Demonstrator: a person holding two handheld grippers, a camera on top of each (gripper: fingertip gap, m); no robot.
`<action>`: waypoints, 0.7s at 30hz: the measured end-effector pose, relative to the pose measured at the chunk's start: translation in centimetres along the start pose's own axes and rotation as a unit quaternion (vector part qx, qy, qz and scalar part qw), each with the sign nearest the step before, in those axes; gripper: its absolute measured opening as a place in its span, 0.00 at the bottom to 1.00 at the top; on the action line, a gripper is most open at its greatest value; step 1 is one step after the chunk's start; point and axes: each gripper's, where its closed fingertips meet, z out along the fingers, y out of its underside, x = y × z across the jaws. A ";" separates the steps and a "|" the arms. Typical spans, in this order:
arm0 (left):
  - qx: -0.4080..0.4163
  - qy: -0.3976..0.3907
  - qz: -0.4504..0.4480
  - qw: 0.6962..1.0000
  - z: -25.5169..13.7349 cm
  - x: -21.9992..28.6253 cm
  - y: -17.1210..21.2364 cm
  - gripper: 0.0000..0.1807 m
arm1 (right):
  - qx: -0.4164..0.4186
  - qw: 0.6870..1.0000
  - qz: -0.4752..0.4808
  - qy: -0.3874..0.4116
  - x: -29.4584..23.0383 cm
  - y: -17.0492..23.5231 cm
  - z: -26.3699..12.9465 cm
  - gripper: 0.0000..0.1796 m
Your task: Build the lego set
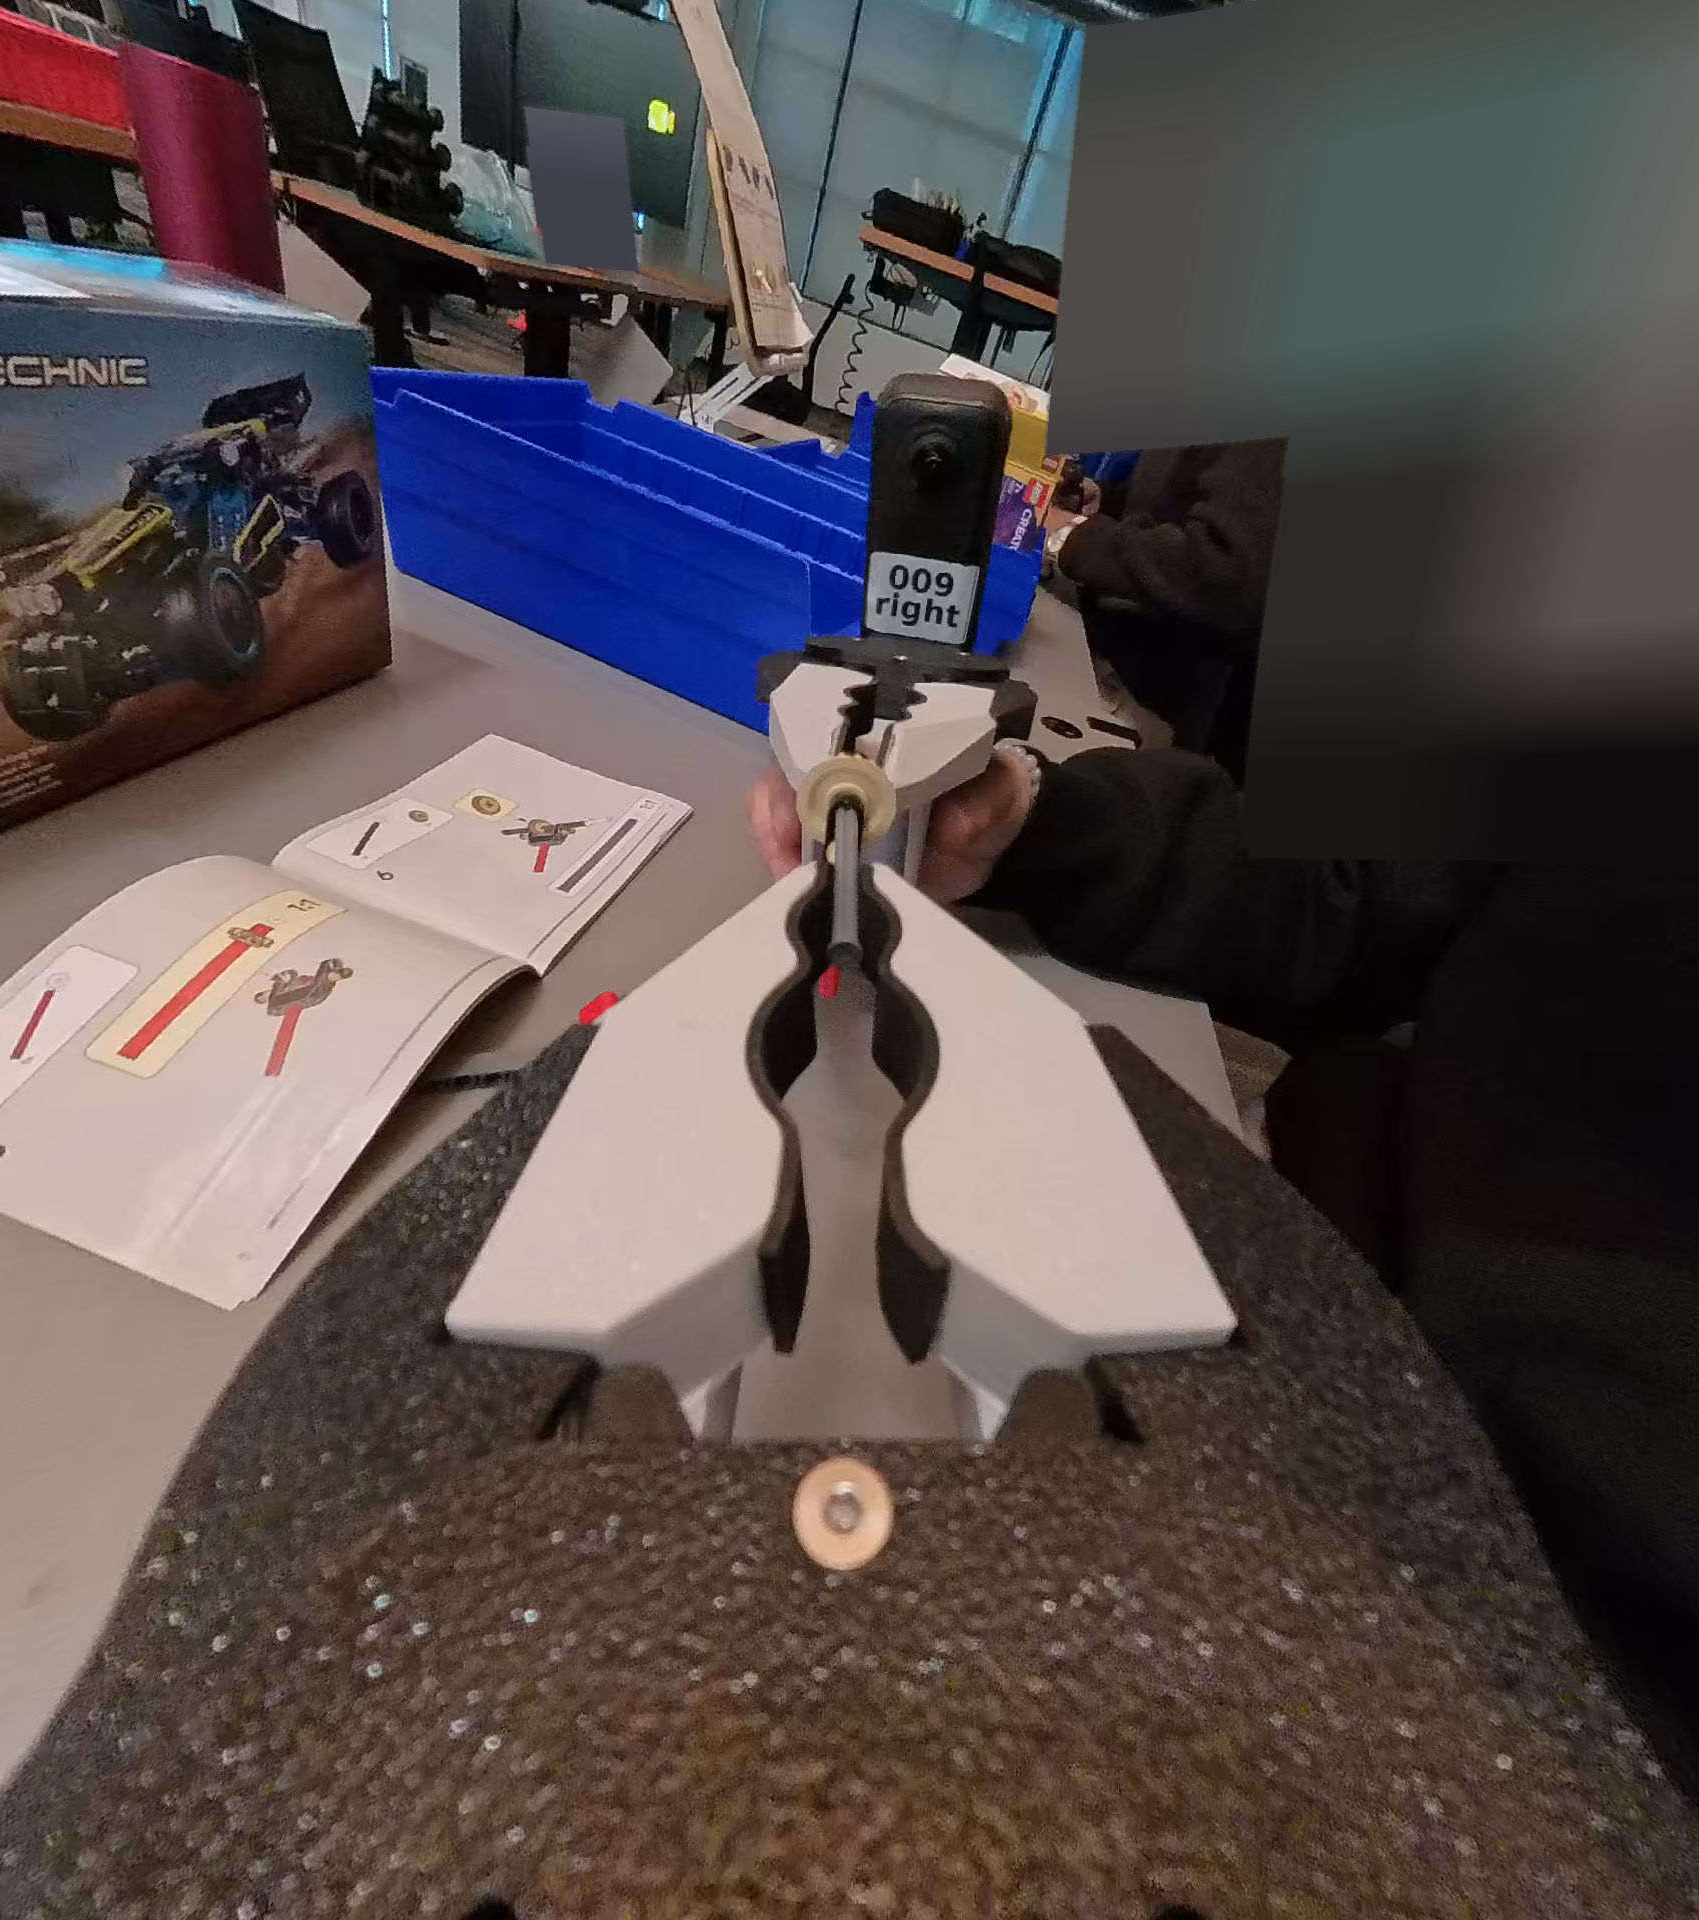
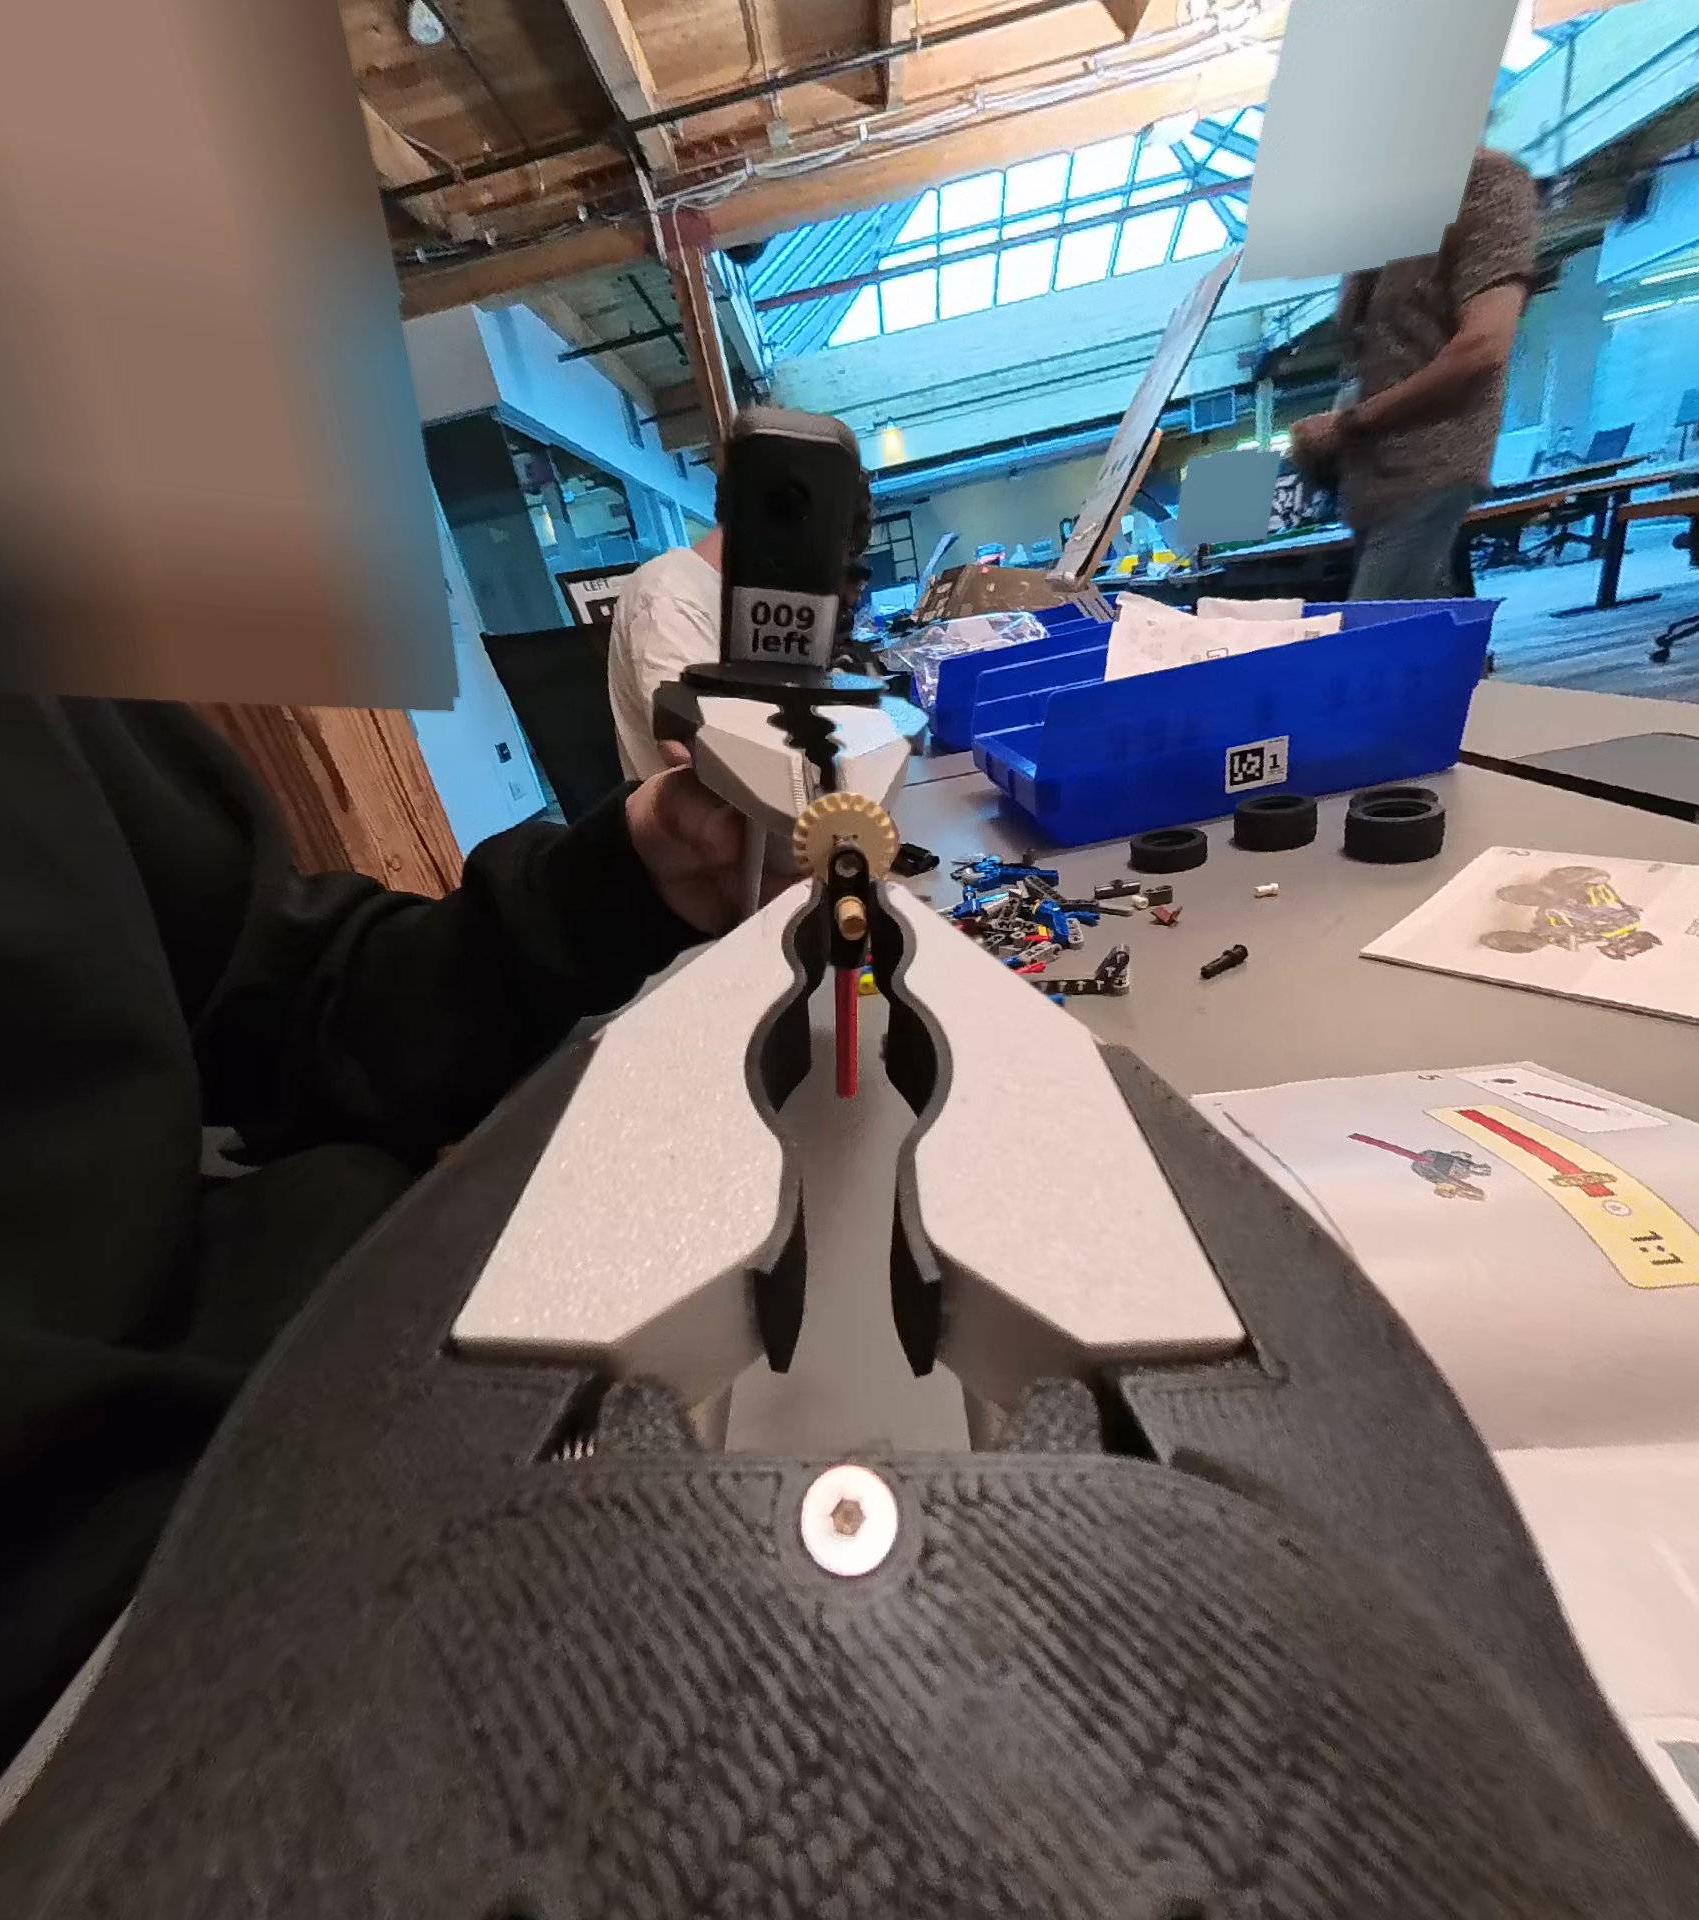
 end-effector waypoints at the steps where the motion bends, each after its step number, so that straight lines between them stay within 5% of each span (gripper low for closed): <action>1: 0.001 0.001 -0.003 1.000 0.0 0.0 0.0 0.01 | -0.001 1.000 -0.001 0.002 0.1 0.0 0.0 0.03; 21: -0.004 0.011 -0.038 0.999 0.8 0.3 0.3 0.01 | -0.002 0.995 0.095 -0.044 -0.1 0.2 -0.7 0.03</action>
